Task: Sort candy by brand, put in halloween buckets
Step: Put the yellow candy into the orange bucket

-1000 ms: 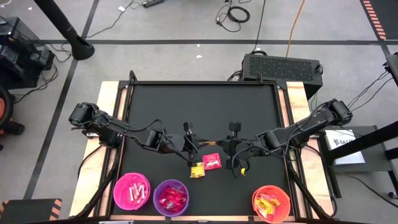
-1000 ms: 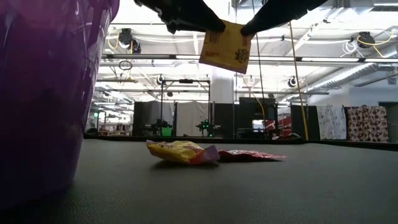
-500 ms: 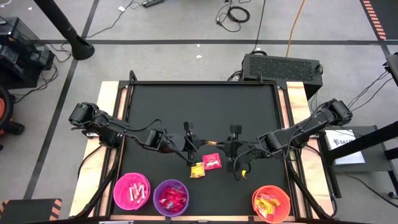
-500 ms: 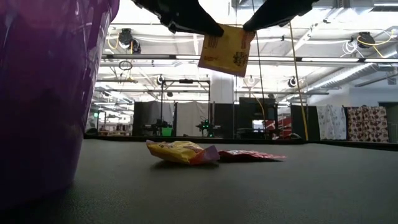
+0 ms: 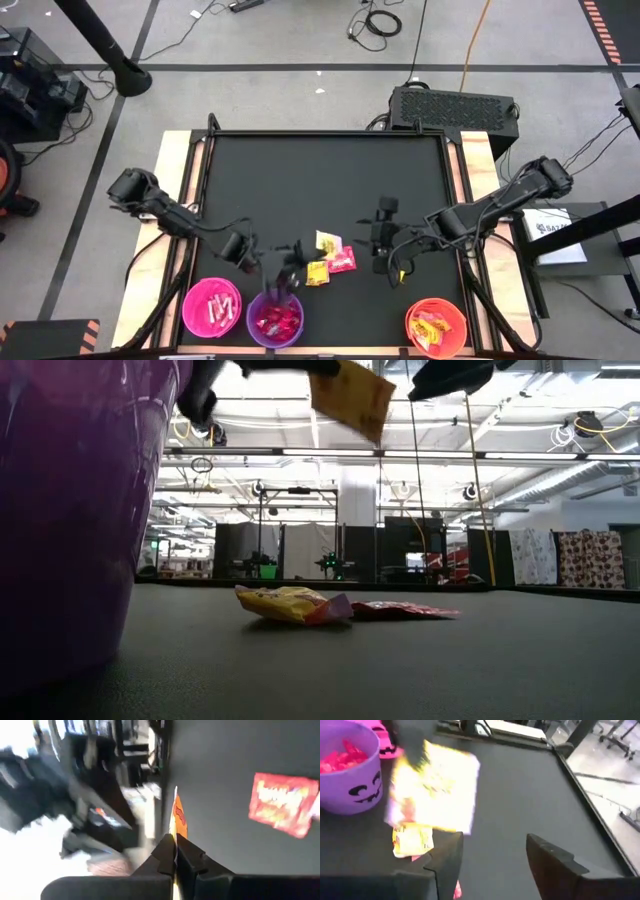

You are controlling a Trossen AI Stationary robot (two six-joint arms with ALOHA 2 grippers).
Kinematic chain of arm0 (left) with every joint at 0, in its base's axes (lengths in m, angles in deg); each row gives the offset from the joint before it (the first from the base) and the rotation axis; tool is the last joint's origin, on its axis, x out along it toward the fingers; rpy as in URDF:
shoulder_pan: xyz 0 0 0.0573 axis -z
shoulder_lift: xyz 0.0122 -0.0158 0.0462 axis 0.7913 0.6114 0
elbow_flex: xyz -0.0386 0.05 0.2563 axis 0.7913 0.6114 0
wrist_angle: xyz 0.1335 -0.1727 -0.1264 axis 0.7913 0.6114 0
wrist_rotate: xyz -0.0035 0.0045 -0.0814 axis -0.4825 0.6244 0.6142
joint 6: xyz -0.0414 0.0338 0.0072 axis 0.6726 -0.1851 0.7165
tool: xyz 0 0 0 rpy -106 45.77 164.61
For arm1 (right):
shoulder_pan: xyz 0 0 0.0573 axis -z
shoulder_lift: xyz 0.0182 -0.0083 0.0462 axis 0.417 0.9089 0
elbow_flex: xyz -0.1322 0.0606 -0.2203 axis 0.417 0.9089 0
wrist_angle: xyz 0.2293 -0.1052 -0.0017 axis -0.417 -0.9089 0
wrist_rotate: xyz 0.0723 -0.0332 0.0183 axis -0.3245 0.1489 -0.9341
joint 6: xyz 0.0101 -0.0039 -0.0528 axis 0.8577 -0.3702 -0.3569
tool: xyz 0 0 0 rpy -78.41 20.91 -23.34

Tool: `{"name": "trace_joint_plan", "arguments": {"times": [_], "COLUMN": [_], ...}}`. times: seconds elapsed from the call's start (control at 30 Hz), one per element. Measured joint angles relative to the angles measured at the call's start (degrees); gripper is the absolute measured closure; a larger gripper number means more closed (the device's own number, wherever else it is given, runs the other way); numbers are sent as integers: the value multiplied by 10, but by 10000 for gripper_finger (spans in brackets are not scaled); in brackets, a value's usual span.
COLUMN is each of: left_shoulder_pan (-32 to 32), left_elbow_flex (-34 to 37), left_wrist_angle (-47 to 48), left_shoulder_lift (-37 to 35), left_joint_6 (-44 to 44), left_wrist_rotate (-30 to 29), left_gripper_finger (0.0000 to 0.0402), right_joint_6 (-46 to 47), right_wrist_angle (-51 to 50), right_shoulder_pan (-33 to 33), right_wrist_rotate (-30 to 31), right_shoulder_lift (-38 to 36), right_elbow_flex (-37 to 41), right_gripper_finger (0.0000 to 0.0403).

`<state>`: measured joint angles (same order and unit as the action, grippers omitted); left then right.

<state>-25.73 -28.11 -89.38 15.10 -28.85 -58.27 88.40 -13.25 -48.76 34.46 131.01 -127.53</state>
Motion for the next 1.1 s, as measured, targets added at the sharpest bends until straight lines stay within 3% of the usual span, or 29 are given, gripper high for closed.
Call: {"name": "trace_joint_plan", "arguments": {"times": [0.1, 0.3, 0.57, 0.73, 0.93, 1.0, 1.1], "left_shoulder_pan": [33, 79, 95, 95, 84, 74, 56], "left_elbow_flex": [0, 0, 0, 0, 0, 0, 0], "left_wrist_angle": [-38, -123, -139, -139, -170, -193, -252], "left_shoulder_lift": [0, 0, 0, 0, 0, 0, 0], "left_joint_6": [-120, -280, -338, -332, -262, -191, -14], "left_wrist_rotate": [-50, -130, -137, -135, -135, -134, -152], "left_gripper_finger": [400, 400, 400, 401, 401, 401, 401], "right_joint_6": [17, 63, 64, 64, 63, 63, 63], "right_wrist_angle": [-29, -93, -84, -81, -80, -79, -79], "right_shoulder_pan": [0, 0, 0, 0, 0, 0, 0], "right_wrist_rotate": [-1, 0, 0, 0, 0, -1, 0], "right_shoulder_lift": [-1, 0, 0, 0, 0, 0, 0], "right_elbow_flex": [0, 0, 0, 0, 0, 0, 0], "right_gripper_finger": [191, 191, 191, 191, 191, 191, 191]}}
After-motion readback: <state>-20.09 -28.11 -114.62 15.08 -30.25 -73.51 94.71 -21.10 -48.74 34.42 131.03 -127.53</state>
